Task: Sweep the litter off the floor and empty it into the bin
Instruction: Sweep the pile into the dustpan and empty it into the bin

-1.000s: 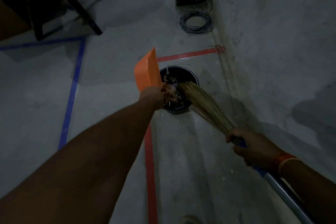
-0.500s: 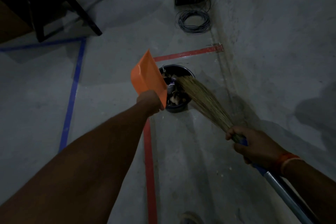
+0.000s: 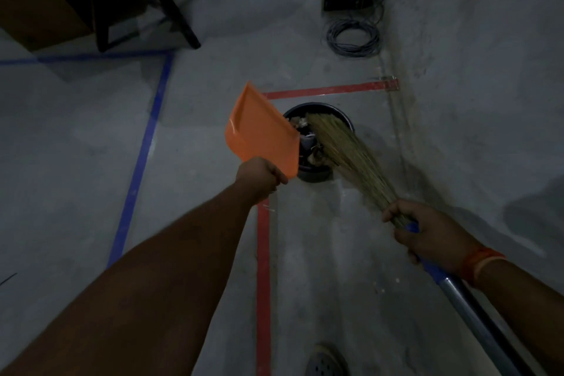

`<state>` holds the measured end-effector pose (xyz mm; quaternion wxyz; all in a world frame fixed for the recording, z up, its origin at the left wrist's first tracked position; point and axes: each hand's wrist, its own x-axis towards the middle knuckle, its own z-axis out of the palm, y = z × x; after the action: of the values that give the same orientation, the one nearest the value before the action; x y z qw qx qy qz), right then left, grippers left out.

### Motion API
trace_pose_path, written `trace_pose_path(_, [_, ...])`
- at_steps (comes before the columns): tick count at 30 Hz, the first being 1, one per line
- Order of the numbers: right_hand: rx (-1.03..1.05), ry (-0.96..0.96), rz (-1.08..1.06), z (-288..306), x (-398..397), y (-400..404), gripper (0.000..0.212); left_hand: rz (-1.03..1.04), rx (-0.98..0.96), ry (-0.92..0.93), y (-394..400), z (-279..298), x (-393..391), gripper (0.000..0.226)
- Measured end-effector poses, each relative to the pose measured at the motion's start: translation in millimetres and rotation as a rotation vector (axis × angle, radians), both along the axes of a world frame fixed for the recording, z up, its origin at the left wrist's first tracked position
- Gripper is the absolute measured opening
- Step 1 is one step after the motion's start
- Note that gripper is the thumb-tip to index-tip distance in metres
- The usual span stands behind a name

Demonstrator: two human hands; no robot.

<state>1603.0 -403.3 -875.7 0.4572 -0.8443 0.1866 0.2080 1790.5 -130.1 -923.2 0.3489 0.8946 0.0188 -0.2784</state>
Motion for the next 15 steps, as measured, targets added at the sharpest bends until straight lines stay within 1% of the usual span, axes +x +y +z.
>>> trace_pose_path(2, [-0.01,-0.022,-0.011,5,-5,12,0.026,0.032,-0.032,-0.012,16,-1,-12,0.036])
trace_pose_path(5, [-0.012,-0.052,-0.011,16,-13,40,0.024,0.091,-0.118,-0.017,46,-2,-34,0.037])
trace_pose_path(8, [-0.016,-0.053,0.017,25,-24,76,0.022,0.112,-0.153,-0.007,87,2,-65,0.037])
trace_pose_path(11, [0.022,-0.047,0.04,28,-34,117,0.023,0.206,-0.219,0.009,139,9,-94,0.037])
trace_pose_path(15, [0.08,-0.043,0.096,27,-46,179,0.031,0.286,-0.258,0.044,224,15,-136,0.041])
